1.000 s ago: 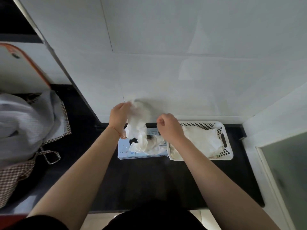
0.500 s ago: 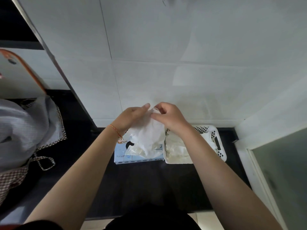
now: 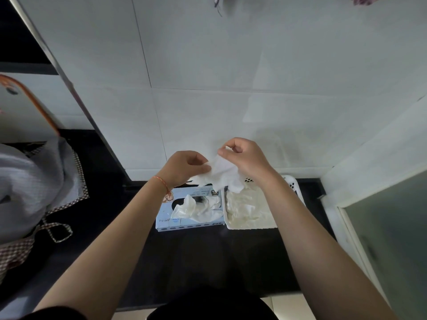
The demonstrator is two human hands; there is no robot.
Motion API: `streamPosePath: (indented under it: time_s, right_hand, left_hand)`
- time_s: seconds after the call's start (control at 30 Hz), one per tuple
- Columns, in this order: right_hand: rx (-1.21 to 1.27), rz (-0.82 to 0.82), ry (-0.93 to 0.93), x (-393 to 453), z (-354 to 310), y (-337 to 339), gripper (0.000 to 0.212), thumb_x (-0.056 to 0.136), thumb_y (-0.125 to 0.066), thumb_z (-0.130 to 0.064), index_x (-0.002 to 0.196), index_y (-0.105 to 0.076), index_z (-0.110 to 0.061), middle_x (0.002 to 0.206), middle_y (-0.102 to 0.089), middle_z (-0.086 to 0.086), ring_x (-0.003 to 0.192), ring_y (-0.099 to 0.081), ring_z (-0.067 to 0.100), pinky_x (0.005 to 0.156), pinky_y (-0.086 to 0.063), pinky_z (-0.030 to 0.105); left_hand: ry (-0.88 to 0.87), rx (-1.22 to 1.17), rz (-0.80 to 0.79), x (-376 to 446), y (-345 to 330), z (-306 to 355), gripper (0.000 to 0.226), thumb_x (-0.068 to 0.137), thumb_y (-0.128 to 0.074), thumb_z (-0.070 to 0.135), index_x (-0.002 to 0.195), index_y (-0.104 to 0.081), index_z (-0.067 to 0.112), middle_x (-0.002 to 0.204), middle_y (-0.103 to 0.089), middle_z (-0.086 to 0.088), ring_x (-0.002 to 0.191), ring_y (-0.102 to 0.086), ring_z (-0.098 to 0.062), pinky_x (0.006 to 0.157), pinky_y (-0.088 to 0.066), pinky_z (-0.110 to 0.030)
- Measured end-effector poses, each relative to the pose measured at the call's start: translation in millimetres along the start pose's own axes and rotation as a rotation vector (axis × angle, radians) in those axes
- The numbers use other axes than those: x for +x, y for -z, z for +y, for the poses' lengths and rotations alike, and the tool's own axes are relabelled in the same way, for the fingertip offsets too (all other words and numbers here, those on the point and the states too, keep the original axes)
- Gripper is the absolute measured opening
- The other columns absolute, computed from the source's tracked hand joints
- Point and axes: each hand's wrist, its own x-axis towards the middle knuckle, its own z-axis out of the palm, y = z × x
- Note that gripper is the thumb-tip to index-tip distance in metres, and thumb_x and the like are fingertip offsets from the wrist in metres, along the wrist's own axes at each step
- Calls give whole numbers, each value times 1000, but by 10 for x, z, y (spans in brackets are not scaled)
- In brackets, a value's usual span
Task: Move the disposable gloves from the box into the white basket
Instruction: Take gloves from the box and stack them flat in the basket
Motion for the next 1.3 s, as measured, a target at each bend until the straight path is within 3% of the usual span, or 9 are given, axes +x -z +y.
streamPosePath:
  time_s: [0.1, 0.2, 0.3, 0.37, 0.67, 0.83, 1.03, 1.17, 1.3]
  right_hand:
    - [9, 20, 14, 1, -14, 30, 10, 86, -73, -22, 91, -70, -14, 63, -46, -11, 50, -42, -3, 50, -34, 9]
    - [-25, -31, -20, -11, 0, 86, 10, 85, -73, -15, 95, -72, -15, 70, -54, -10, 58, -49, -3, 56, -40, 10]
    - [7, -213, -163, -8, 46, 165, 18, 85, -73, -9, 101, -69, -16, 87, -65, 4, 77, -64, 16, 71, -57, 29]
    - [14, -218, -198, 5, 96, 189, 13, 84, -73, -12, 97, -69, -14, 96, -69, 14, 83, -67, 23, 83, -58, 40]
    - [-31, 147, -16, 27, 45, 208, 16, 92, -65, -29, 86, -63, -14, 69, -53, -11, 61, -48, 4, 60, -36, 19]
    - [0, 182, -108, 8, 205, 272, 21, 90, -65, -29, 87, -66, -9, 75, -62, -3, 68, -56, 13, 64, -44, 26]
    - [120, 212, -311, -114, 634, 442, 18, 89, -66, -26, 99, -66, -11, 82, -62, 3, 58, -55, 13, 41, -39, 18]
    - [48, 145, -438, -259, 1126, 623, 22, 91, -56, -15, 112, -48, -19, 94, -54, 2, 69, -52, 16, 51, -43, 24]
    - [-41, 24, -460, -358, 1575, 822, 13, 91, -51, -10, 99, -58, -17, 96, -60, 4, 76, -52, 16, 60, -44, 25]
  left_hand:
    - [19, 78, -71, -8, -8, -21, 4, 83, -77, 19, 85, -74, 20, 83, -74, 6, 74, -65, -5, 76, -52, -20]
    - [26, 129, -51, -11, -7, -45, 2, 86, -74, 19, 87, -75, 21, 75, -70, 9, 62, -58, 3, 63, -46, -13]
    - [3, 109, 130, -3, -4, -58, 7, 90, -69, 23, 86, -75, 22, 73, -68, 11, 63, -57, 2, 59, -41, -7]
    - [-15, 127, 193, -2, 5, -50, 11, 92, -67, 27, 84, -74, 22, 69, -65, 13, 59, -54, 3, 54, -38, -5]
    - [24, 183, -34, -11, -97, -89, 11, 91, -64, 25, 88, -69, 15, 82, -70, -1, 68, -63, -18, 73, -58, -37]
    - [64, 74, 16, -2, -118, -48, 22, 90, -60, 18, 70, -59, 11, 61, -47, 7, 57, -39, -10, 58, -33, -24]
    - [95, 82, 44, 243, -394, 35, 19, 87, -66, 27, 74, -68, 14, 58, -61, 8, 48, -52, -5, 50, -43, -14]
    - [157, 241, -147, 489, -879, -206, 16, 90, -66, 31, 86, -69, 16, 74, -67, 3, 62, -61, -15, 63, -47, -24]
    - [185, 414, -235, 706, -1371, -332, 11, 90, -65, 30, 88, -66, 20, 85, -63, 1, 63, -59, -15, 61, -45, -24]
